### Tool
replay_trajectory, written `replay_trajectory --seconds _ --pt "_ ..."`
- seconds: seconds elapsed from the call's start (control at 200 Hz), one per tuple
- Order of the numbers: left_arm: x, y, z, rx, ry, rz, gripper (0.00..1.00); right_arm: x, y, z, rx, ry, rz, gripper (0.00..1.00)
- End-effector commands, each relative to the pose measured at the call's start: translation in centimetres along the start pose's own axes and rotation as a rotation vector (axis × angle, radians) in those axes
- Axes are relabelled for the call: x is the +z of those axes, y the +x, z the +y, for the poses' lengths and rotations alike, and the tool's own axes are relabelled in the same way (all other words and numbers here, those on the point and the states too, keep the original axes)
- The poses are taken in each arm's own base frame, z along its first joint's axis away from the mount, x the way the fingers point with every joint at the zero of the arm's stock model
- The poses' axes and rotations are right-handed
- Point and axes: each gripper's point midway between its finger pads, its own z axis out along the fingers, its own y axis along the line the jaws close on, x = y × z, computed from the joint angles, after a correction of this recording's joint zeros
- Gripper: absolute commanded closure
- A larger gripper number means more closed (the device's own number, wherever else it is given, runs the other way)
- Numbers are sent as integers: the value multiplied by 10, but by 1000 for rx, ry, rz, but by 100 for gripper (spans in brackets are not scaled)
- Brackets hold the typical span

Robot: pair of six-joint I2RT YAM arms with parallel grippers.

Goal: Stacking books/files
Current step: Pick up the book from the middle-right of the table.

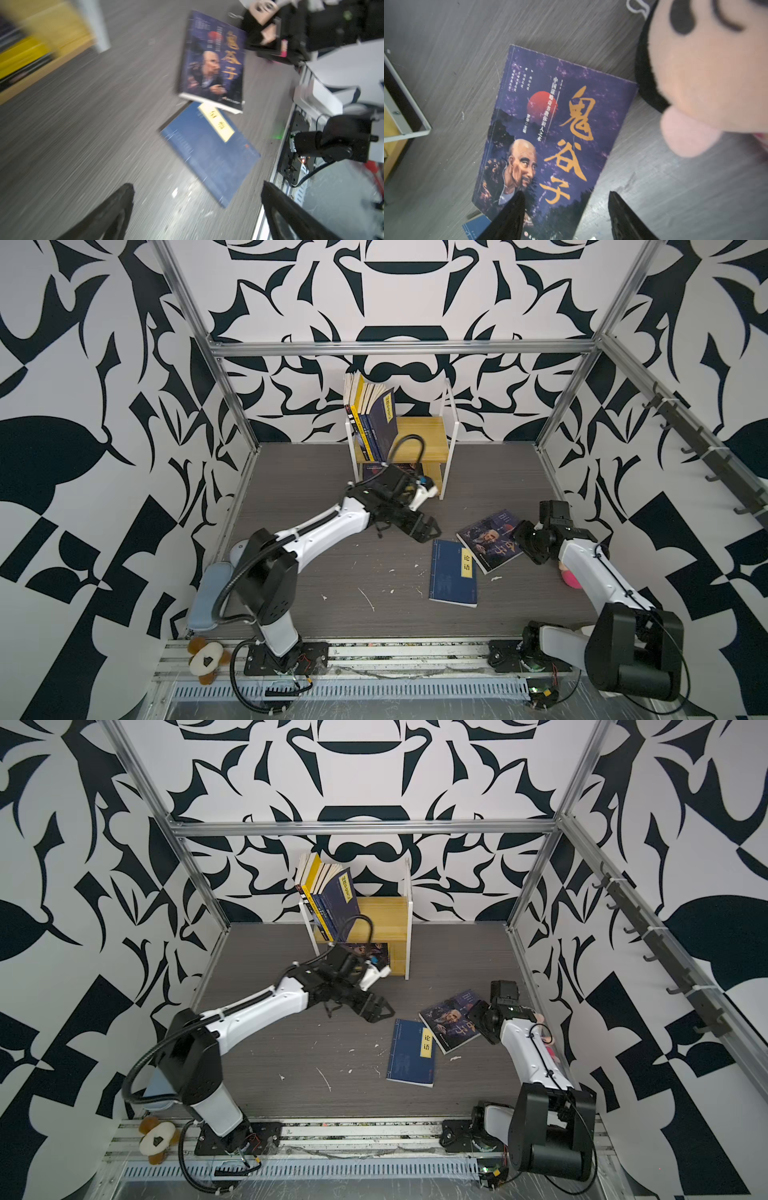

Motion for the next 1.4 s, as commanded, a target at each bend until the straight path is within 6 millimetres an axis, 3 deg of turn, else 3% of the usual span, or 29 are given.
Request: replay_trajectory --seconds 0.0,0.19,0.375,0.51,0.77,0.825,0.945,1.1,1.205,1.3,1.395 --pt "41 -5 -14 55 -28 69 0 9 -1 -2 61 -41 -4 34" --pt "101 -48 -6 -68 7 84 0 21 2 -13 90 -55 12 34" --pt "137 -63 22 -139 -10 61 0 29 0 -15 94 -72 21 35" --pt "160 -56 46 -174 -35 75 1 35 3 -15 96 -82 41 36" --pt "195 -15 51 -277 29 170 11 42 8 -13 103 -101 67 37" --pt "199 -10 50 -311 46 180 14 45 9 -15 107 -95 72 38" --pt "201 -2 35 -377 130 207 30 54 13 -15 126 -101 100 40" --pt "195 -3 13 -453 224 221 33 64 19 -9 151 -141 146 42" --pt "188 -12 -3 -518 313 212 40 67 19 -4 165 -167 152 43" --pt "178 -33 -20 -515 398 171 49 67 20 -5 168 -168 156 44" --pt "168 -53 -23 -509 419 125 57 66 20 -1 165 -182 161 45"
